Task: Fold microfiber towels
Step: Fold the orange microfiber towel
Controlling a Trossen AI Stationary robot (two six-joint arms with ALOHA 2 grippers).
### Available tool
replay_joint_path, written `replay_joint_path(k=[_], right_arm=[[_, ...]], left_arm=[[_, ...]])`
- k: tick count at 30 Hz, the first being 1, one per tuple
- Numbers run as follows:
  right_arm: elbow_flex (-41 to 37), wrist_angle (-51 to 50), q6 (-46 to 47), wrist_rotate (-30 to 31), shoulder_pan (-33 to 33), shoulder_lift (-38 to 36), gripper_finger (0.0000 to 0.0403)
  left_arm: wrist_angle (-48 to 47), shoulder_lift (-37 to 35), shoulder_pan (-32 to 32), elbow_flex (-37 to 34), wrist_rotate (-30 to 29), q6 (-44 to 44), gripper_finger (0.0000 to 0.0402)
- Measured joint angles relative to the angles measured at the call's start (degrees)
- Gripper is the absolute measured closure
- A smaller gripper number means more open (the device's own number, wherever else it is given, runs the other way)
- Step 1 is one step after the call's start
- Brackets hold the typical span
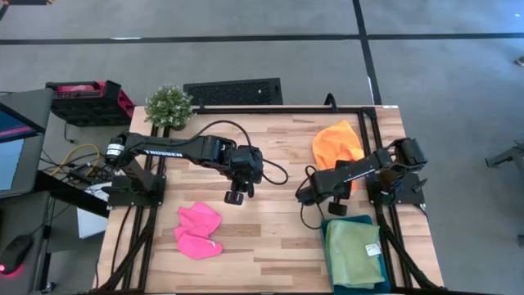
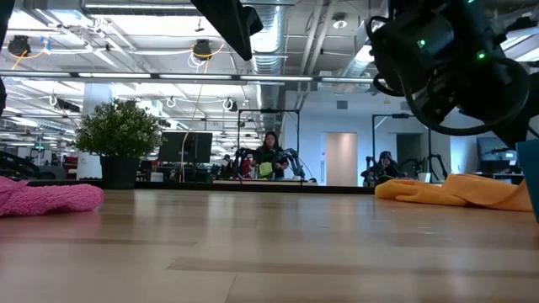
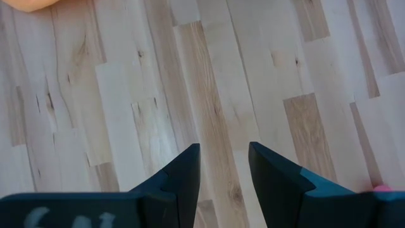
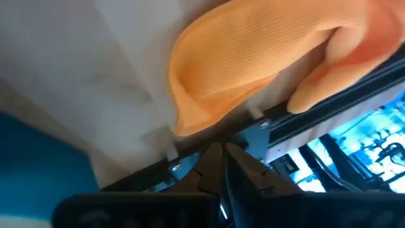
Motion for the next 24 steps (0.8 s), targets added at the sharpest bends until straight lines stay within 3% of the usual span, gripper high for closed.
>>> replay_joint_path(k=[13, 24], right_arm=[[-0.09, 4.80, -4.90, -3.30, -0.34, 0.00, 0.0263], [-6.12, 8.62, -5.01, -5.94, -0.36, -0.04, 0.0250]], left_arm=[[-0.78, 0.00, 0.00, 0.00, 0.00, 0.02, 0.0274], [-0.87, 0.00, 0.00, 0.00, 0.00, 0.00, 0.0274]])
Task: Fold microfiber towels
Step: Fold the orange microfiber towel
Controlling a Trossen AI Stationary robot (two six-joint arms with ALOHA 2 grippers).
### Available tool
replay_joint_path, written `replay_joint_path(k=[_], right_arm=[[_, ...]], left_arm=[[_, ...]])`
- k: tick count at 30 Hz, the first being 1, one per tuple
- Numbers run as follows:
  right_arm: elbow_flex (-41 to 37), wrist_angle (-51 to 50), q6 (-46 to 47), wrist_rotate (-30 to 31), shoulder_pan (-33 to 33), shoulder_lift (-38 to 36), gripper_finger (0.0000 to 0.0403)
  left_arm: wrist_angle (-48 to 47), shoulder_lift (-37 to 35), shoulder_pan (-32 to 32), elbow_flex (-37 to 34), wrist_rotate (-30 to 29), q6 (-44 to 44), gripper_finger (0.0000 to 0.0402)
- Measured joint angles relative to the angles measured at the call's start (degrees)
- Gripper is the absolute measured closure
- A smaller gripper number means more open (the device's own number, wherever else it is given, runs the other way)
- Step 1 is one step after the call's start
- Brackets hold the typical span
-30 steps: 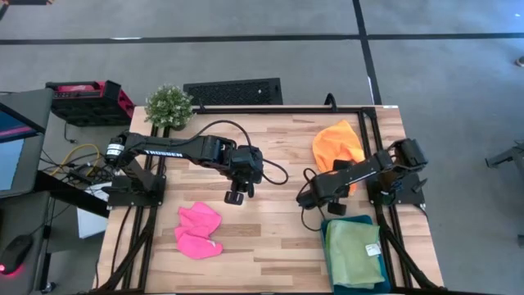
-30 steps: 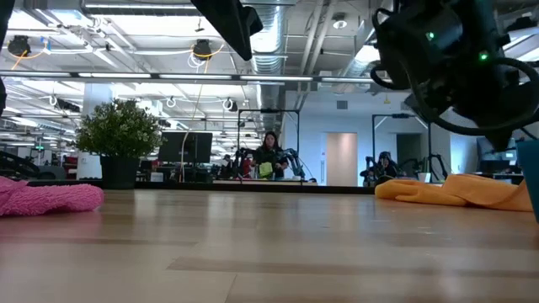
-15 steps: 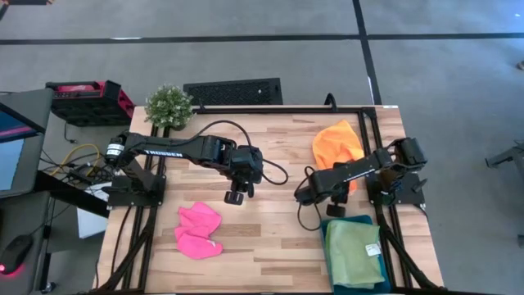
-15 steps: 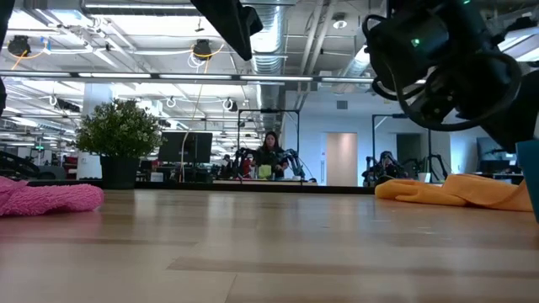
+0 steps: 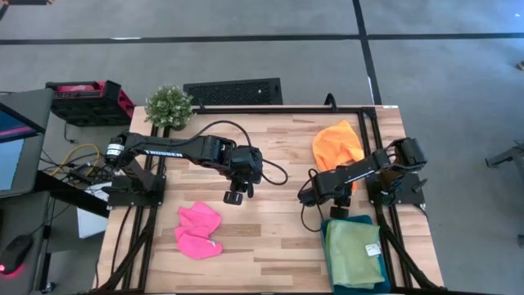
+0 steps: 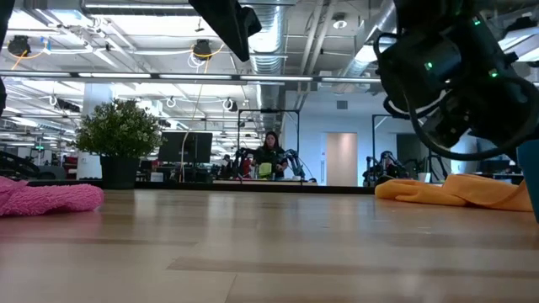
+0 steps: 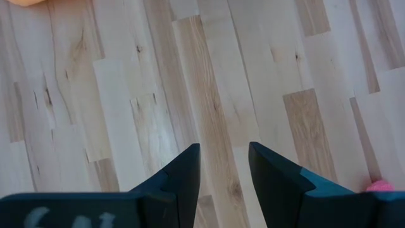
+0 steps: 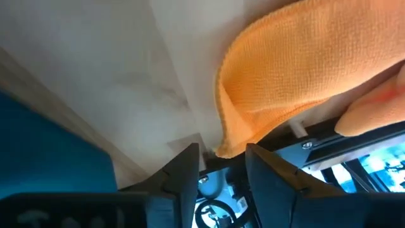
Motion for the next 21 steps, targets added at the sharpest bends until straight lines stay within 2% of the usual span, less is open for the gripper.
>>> replay_joint_path(k=[9, 12, 15, 18, 21], right_arm=[[-2.55, 3.25, -0.73, 0.72, -0.90, 0.00, 0.0273], [-2.55, 3.23, -2.91, 0.76, -1.28, 0.00, 0.0298], [-2.55, 3.26, -3.10, 1.31, -1.25, 0.00, 0.0343], [-2.55, 3.42, -3.05, 7.03, -0.47, 0.00, 0.0389], [-2.30, 2.24, -2.45, 10.95, 0.50, 0.00, 0.0388]], left_arm=[[0.01, 0.00, 0.01, 0.00, -0.20, -0.04, 0.0274], [0.01, 0.00, 0.00, 0.00, -0.22, -0.07, 0.0274], [0.02, 0.00, 0.01, 0.00, -0.24, -0.09, 0.0274], [0.00, 0.00, 0.00, 0.00, -0.26, -0.13, 0.0274], [0.02, 0.00, 0.00, 0.00, -0.38, -0.17, 0.0274]])
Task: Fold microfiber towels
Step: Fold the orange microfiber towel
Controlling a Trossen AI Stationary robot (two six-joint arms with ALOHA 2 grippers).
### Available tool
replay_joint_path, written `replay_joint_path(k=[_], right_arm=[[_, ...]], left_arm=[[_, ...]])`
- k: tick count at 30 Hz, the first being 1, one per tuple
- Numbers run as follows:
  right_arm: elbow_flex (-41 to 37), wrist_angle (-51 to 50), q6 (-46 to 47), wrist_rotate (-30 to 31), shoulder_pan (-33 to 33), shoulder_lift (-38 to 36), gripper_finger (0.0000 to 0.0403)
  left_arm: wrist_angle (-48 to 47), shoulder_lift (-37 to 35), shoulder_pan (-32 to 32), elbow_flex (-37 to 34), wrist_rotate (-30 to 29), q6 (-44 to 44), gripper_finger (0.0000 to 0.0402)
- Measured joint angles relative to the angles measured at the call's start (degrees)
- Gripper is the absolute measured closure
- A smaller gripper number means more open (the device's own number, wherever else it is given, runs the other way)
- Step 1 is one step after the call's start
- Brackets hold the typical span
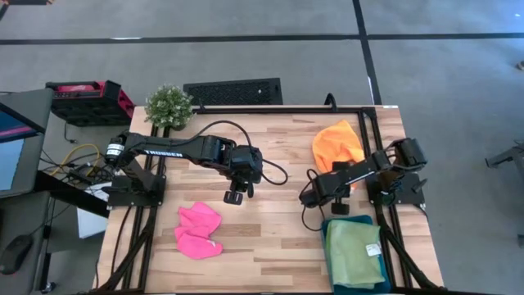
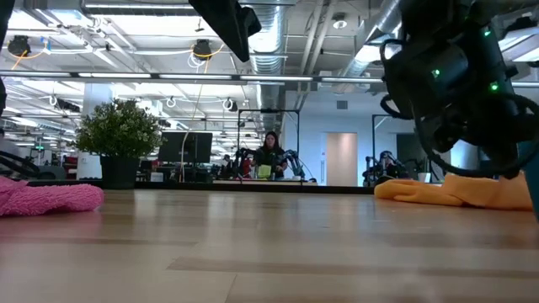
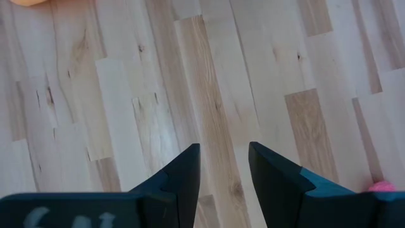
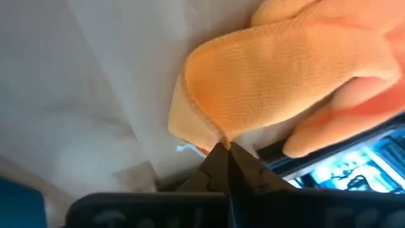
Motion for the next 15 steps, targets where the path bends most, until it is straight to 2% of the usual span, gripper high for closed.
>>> replay_joint_path(k=[4, 15], right_arm=[[2.49, -1.16, 0.82, 2.50, 0.75, 0.00, 0.0397], [14.88, -10.99, 2.71, 15.73, 0.51, 0.04, 0.0399]], left_arm=[[0.00, 0.00, 0.00, 0.00, -0.07, 0.00, 0.0274], [-1.23, 0.00, 0.01, 0.00, -0.05, 0.00, 0.0274]])
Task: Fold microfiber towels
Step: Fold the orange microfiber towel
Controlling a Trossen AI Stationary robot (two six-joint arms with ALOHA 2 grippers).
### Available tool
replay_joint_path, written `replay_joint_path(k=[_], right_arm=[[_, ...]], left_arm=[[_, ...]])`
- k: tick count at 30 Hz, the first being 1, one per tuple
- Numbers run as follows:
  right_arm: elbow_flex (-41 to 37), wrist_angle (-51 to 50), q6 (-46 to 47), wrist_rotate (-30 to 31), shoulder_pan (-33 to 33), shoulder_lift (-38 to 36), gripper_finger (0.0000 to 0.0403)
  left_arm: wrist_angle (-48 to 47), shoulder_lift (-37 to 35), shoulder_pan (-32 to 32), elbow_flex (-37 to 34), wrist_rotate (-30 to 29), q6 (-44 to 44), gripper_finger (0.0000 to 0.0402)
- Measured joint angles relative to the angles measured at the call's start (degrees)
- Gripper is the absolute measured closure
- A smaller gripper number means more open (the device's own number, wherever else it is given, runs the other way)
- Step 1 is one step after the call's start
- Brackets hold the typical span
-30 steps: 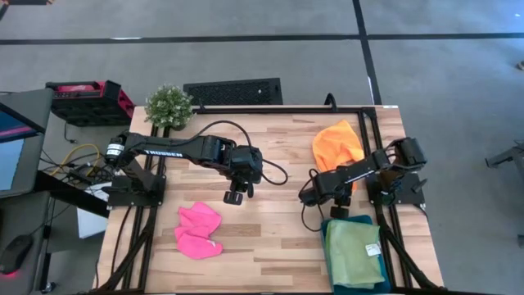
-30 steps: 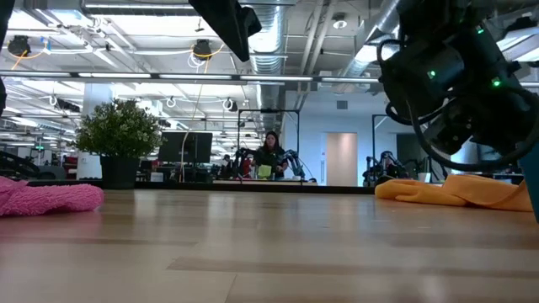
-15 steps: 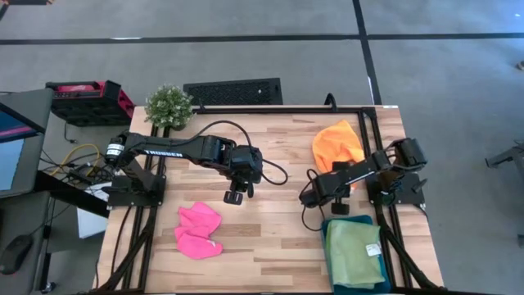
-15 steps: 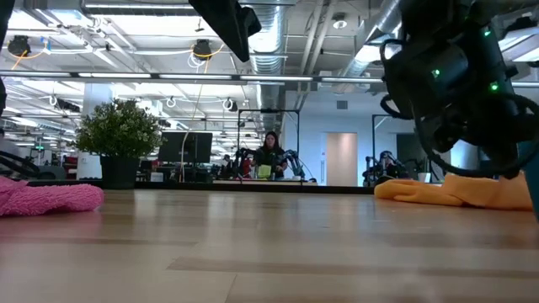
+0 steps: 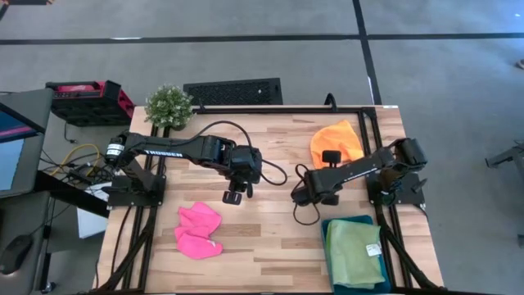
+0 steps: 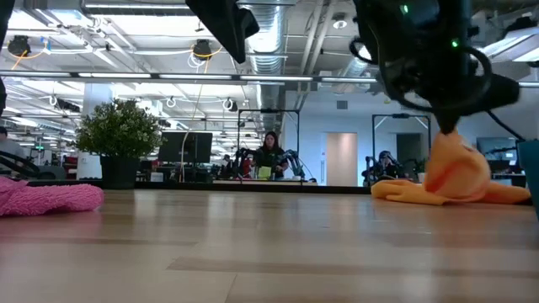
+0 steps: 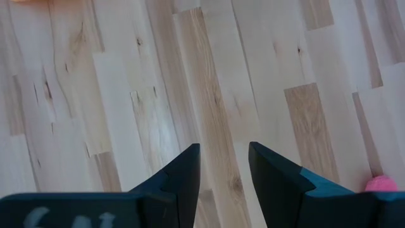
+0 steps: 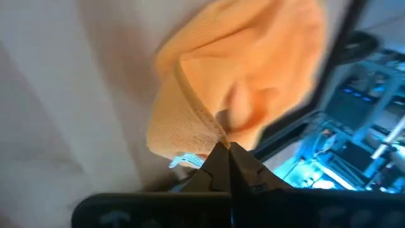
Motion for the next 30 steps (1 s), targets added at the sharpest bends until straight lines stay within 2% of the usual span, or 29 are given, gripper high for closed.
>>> replay_joint_path(k=[3, 9, 16, 19, 24, 30], right_arm=[[3.14, -0.79, 1.16, 3.95, -0.26, -0.50, 0.0400], [5.76, -0.63, 2.79, 7.04, -0.08, -6.58, 0.0401], [5.96, -0.12, 8.79, 8.93, 1.50, -17.02, 0.0401], [5.96, -0.27, 12.11, 10.98, 2.12, -21.00, 0.0401], [5.96, 1.26, 15.30, 13.78, 2.51, -26.59, 0.0401], [5.95, 3.66, 15.35, 15.95, 1.30, -30.42, 0.0401]], left_arm=[[-0.52, 0.00, -0.01, 0.00, 0.00, -0.02, 0.0274], [-0.76, -0.01, -0.01, -0.10, 0.02, -0.04, 0.0274], [7.87, -0.02, 0.23, -2.98, -0.04, 3.28, 0.0274], [15.62, -0.02, 0.67, -5.96, -0.04, 4.04, 0.0274], [33.84, 0.76, 1.04, -13.21, -0.36, 4.49, 0.0274], [62.80, 5.07, 0.11, -20.31, -2.55, 6.48, 0.0274]])
